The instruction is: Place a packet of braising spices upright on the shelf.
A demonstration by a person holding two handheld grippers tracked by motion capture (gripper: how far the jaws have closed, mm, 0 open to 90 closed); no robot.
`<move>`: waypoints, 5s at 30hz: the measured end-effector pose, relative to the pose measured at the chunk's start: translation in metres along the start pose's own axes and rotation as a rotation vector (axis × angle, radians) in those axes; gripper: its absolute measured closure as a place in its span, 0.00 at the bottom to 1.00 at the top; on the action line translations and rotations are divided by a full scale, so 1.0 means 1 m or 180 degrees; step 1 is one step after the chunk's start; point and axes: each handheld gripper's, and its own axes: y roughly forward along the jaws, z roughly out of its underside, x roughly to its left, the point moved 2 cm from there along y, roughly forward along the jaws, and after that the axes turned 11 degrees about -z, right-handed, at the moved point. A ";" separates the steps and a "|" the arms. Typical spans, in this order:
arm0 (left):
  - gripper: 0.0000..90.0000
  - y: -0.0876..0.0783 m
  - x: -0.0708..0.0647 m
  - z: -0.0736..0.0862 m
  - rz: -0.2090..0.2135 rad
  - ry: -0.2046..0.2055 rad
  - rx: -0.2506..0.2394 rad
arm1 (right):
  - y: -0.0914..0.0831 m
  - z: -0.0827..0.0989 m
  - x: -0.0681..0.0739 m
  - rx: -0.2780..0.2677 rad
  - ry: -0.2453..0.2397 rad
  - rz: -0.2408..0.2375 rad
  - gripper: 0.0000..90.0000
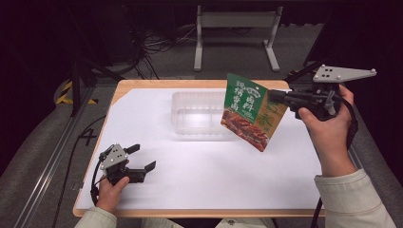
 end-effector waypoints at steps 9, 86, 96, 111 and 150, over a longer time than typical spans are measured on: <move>0.12 -0.006 0.002 0.003 -0.0037 -0.0010 -0.0012 | 0.028 -0.015 -0.010 0.0006 0.0006 -0.0022 1.00; 0.12 -0.022 0.004 0.007 -0.0072 -0.0012 -0.0094 | 0.183 -0.046 -0.048 -0.0222 0.0519 0.0297 1.00; 0.12 -0.024 0.005 0.007 -0.0079 -0.0023 -0.0093 | 0.195 -0.042 -0.047 -0.0209 0.0510 0.0302 1.00; 0.12 -0.023 0.004 0.007 -0.0074 -0.0020 -0.0088 | 0.207 -0.027 -0.048 -0.0094 0.0489 0.0343 1.00; 0.12 -0.018 0.003 0.006 -0.0046 0.0007 -0.0059 | 0.211 0.004 -0.050 0.0080 0.0547 0.0267 1.00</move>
